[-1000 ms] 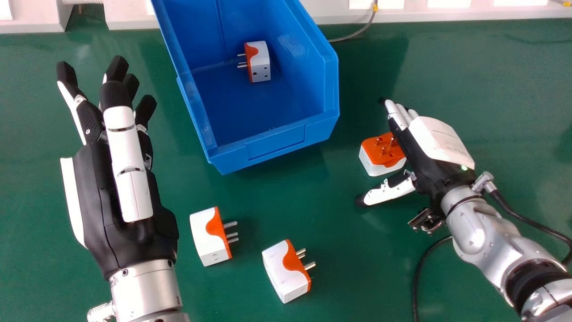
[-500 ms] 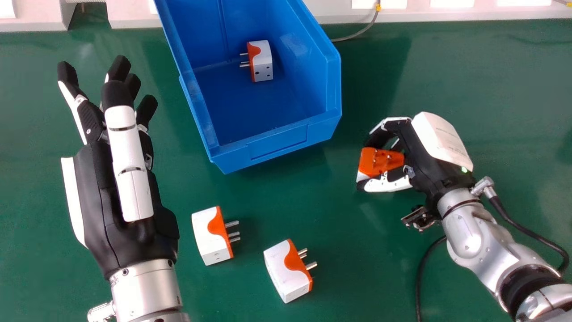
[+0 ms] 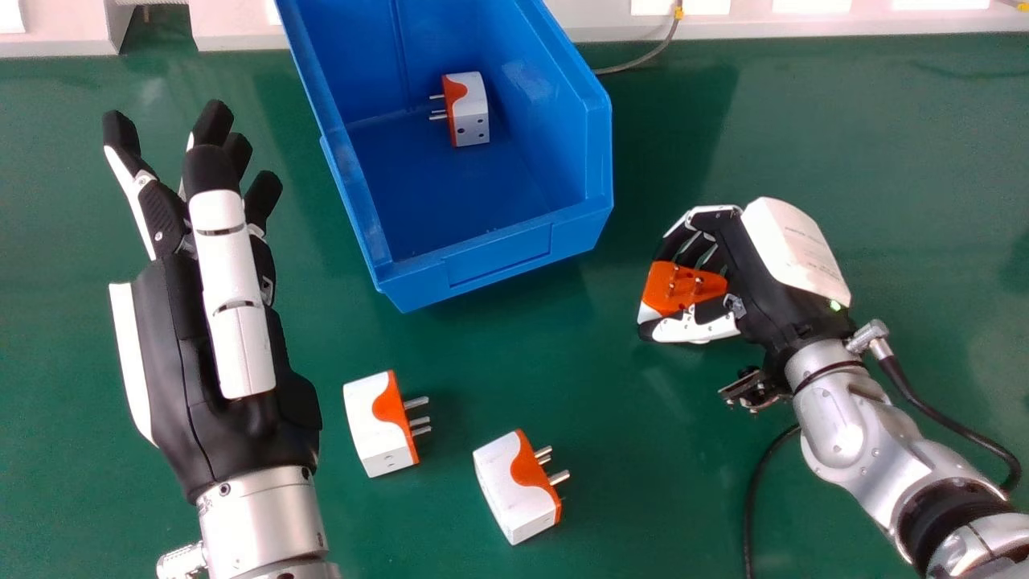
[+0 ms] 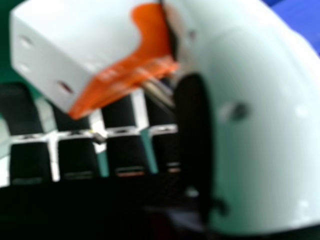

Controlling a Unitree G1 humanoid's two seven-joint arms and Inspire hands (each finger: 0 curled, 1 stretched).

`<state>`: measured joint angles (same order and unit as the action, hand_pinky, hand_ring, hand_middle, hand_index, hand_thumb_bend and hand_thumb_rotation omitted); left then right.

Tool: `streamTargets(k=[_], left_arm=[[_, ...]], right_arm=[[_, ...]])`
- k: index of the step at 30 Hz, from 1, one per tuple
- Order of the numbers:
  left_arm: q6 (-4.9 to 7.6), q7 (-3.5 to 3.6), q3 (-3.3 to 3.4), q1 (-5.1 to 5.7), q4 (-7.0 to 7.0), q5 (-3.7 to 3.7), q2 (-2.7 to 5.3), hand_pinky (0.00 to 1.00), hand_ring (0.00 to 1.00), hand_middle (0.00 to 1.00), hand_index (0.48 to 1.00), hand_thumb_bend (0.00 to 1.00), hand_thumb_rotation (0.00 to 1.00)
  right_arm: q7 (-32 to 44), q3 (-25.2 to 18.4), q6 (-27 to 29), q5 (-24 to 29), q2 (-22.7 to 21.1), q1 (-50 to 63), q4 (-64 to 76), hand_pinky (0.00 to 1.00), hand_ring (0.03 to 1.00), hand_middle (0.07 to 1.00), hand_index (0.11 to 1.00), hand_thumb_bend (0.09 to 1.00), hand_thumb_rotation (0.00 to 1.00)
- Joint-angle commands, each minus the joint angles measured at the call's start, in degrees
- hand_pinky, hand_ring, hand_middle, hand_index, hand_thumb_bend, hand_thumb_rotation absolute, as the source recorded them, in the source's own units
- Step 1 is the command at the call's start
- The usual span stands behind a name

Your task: Pick all objects and put in blue box

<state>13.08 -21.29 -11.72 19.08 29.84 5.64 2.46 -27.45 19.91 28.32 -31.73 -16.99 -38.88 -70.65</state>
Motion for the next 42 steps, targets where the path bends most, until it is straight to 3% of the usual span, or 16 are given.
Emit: streamTargets(k=[1, 3, 7, 13, 19, 24, 27, 30, 37, 42], left_arm=[[0.59, 0.02, -0.47, -0.26, 1.37, -0.57, 4.08, 0.91, 0.94, 0.93, 0.915, 0.58, 0.81], [0.58, -0.09, -0.51, -0.05, 1.52, -0.82, 4.07, 0.91, 0.94, 0.93, 0.912, 0.58, 0.81], [0.75, 0.24, -0.51, 0.47, 1.75, -0.53, 3.76, 0.91, 0.94, 0.93, 0.915, 0.59, 0.81], [0.90, 0.46, -0.51, 0.82, 1.84, -0.69, 3.58, 0.90, 0.94, 0.93, 0.914, 0.59, 0.81], [0.88, 0.90, -0.27, 0.52, 1.46, -0.39, 3.33, 0.91, 0.94, 0.93, 0.914, 0.59, 0.82], [0.29, 1.01, 0.11, -0.14, 1.23, -0.41, 3.53, 0.90, 0.94, 0.92, 0.912, 0.59, 0.81], [0.22, 0.86, 0.28, -0.50, 0.99, -0.79, 3.77, 0.89, 0.93, 0.92, 0.901, 0.58, 0.81], [-0.02, 0.78, 0.30, -0.76, 0.99, -0.63, 3.97, 0.89, 0.93, 0.91, 0.899, 0.58, 0.81], [0.89, 0.79, 0.01, -1.05, 0.55, -0.62, 4.26, 0.89, 0.93, 0.91, 0.903, 0.58, 0.81], [1.32, 0.42, 0.04, -1.19, 0.28, -0.73, 4.53, 0.91, 0.94, 0.92, 0.904, 0.58, 0.81]], right_arm=[[-2.3, -0.9, 1.6, 0.6, 0.1, 0.0, 2.2, 0.37, 0.406, 0.489, 0.507, 0.500, 0.00], [-4.2, -1.6, 2.6, 1.2, 0.2, 0.8, 3.7, 0.38, 0.406, 0.489, 0.507, 0.500, 0.00], [-7.6, -2.5, 4.1, 0.7, -0.4, 3.2, 10.0, 0.37, 0.407, 0.497, 0.502, 0.500, 0.00], [-7.5, -6.4, 1.2, -0.1, -2.2, 11.8, 34.5, 0.34, 0.387, 0.476, 0.522, 0.495, 0.00], [-5.7, -10.0, -2.4, -2.6, -2.7, 17.8, 57.0, 0.35, 0.388, 0.476, 0.516, 0.497, 0.00], [-2.7, -9.1, -4.8, -5.5, -0.1, 15.5, 64.5, 0.31, 0.393, 0.507, 0.510, 0.494, 0.00], [-0.9, -7.9, -4.6, -5.5, 1.9, 12.6, 63.4, 0.32, 0.406, 0.512, 0.495, 0.496, 0.00], [0.4, -6.3, -2.3, -4.7, 3.7, 8.0, 57.4, 0.32, 0.412, 0.513, 0.494, 0.497, 0.00], [-4.6, -1.3, -0.5, -10.2, 7.6, -6.2, 35.6, 0.31, 0.396, 0.506, 0.525, 0.494, 0.00], [-8.5, 3.4, -1.8, -13.6, 10.2, -15.6, 16.7, 0.31, 0.401, 0.515, 0.510, 0.494, 0.00]])
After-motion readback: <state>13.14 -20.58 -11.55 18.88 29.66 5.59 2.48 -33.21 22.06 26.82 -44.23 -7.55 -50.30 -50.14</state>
